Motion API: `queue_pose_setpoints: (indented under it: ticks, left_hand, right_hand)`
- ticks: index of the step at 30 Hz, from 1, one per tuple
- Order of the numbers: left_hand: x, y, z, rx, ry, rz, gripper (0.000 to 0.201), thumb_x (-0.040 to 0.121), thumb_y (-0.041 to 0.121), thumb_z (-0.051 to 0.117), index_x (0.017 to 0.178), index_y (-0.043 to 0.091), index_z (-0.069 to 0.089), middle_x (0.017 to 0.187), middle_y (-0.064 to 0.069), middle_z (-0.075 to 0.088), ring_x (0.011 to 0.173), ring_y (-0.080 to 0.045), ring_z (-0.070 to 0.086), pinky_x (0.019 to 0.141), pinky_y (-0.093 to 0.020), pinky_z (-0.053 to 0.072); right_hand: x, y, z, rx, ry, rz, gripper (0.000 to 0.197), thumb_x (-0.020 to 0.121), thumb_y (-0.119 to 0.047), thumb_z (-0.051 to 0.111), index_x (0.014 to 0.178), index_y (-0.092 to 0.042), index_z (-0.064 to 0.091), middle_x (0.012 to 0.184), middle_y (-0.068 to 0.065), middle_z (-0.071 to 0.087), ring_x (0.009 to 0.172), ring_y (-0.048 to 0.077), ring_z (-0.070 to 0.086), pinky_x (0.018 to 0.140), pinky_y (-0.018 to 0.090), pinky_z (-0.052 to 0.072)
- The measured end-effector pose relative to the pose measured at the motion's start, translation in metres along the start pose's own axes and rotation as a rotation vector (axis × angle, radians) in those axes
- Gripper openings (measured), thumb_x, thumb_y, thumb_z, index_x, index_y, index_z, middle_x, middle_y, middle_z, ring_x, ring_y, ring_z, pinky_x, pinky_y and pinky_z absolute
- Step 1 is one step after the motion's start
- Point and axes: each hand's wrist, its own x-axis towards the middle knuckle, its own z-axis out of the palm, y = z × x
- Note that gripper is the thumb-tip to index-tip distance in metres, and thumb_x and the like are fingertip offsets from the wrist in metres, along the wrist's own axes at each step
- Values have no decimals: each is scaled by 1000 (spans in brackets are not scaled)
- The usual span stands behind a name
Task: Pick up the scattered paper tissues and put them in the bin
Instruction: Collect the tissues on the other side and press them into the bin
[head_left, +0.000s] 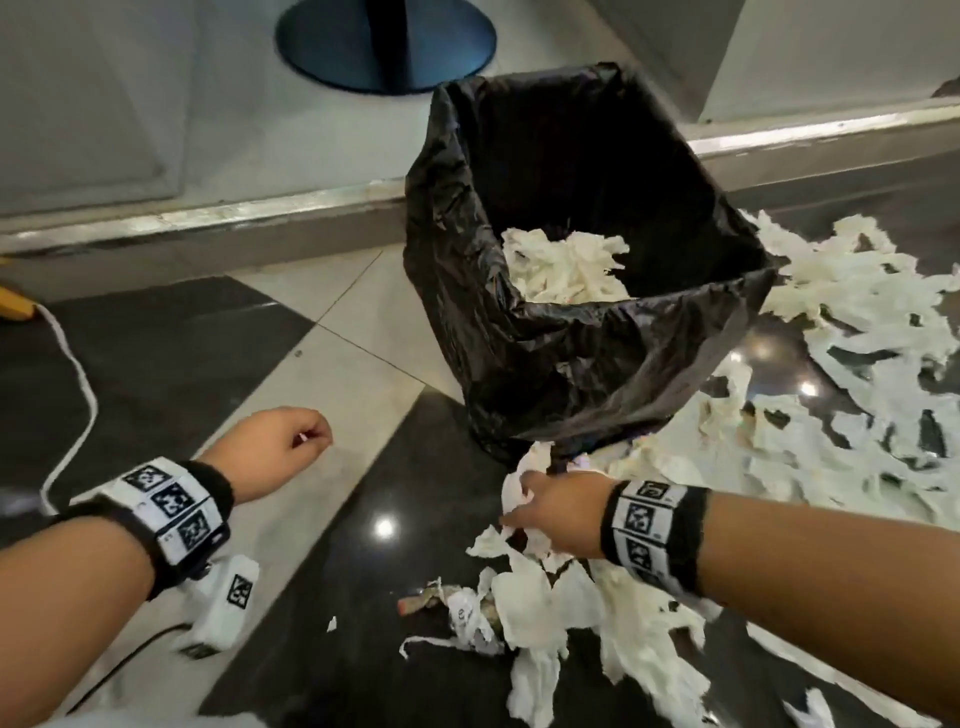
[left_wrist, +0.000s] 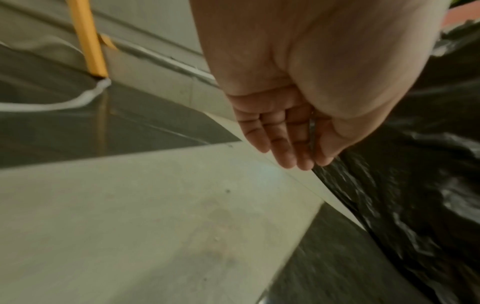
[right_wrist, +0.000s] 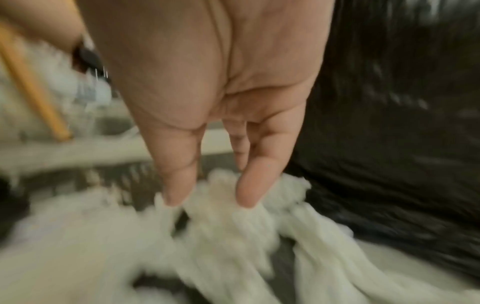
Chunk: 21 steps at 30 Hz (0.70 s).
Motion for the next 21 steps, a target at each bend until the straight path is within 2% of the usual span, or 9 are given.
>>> queue_pose_setpoints:
  ticks: [2,3,6,9,13,16,18,19,21]
  left_hand:
    - [-26,2,-11,-29,88,-100,14,86,16,61,77,27,62,80,3,66,77,-17,60,71,-29,42]
    - [-41,6,-14,-51,141,-153,12,86,15,61,78,24,64,80,2,67,77,-18,61,73,-31,45]
    - [-87,23,-17,-45,217,-275,8,86,15,62,82,20,67,82,1,68,79,-20,63,77,-35,48]
    - [-134,45,-11,95,121,-330,13,85,17,62,78,27,64,80,4,67,75,-16,63,73,-32,48]
    - [-181,66,-4,195,65,-419,32,83,18,64,68,43,52,76,8,63,70,-12,60,70,-30,45]
    - [-188,84,15,216,2,-427,32,85,20,60,68,44,48,80,6,63,72,-14,58,73,-29,46]
    - [-170,98,38,217,26,-363,12,86,25,57,82,37,57,96,1,64,78,-15,56,84,-32,48]
    - [-157,104,53,202,32,-292,11,86,30,56,95,30,61,105,-2,62,85,-17,56,90,-35,47]
    - [-126,118,88,177,-61,-113,40,83,44,53,120,28,54,128,-4,50,111,-20,52,103,-38,41]
  right_hand:
    - [18,15,16,-87,-31,-36,43,92,-10,46,134,-18,47,131,19,45,112,39,54,93,42,45]
    - [24,22,19,-85,5,-65,36,93,-12,44,128,-10,52,127,20,51,114,38,54,94,41,43]
    - [26,31,4,102,138,-97,27,93,-13,42,109,-2,59,114,19,61,107,33,57,83,33,41]
    - [9,37,-12,333,213,-146,26,95,-19,39,99,-3,58,104,19,59,94,30,55,75,29,35]
    - [-19,47,-13,563,309,-156,31,97,-22,36,70,-12,46,76,3,47,85,22,48,74,28,31]
    - [-39,54,-7,691,369,-165,35,95,-32,45,76,-4,55,75,5,51,83,25,52,73,34,35]
    - [-50,67,-2,754,441,-154,42,85,-43,61,81,-2,61,76,6,56,79,23,57,73,37,42]
    - [-54,74,1,762,463,-137,40,79,-44,68,80,-5,61,77,5,58,79,21,58,72,36,44]
    - [-60,85,11,732,524,-106,27,78,-33,72,80,-9,62,85,6,65,84,22,61,75,34,46]
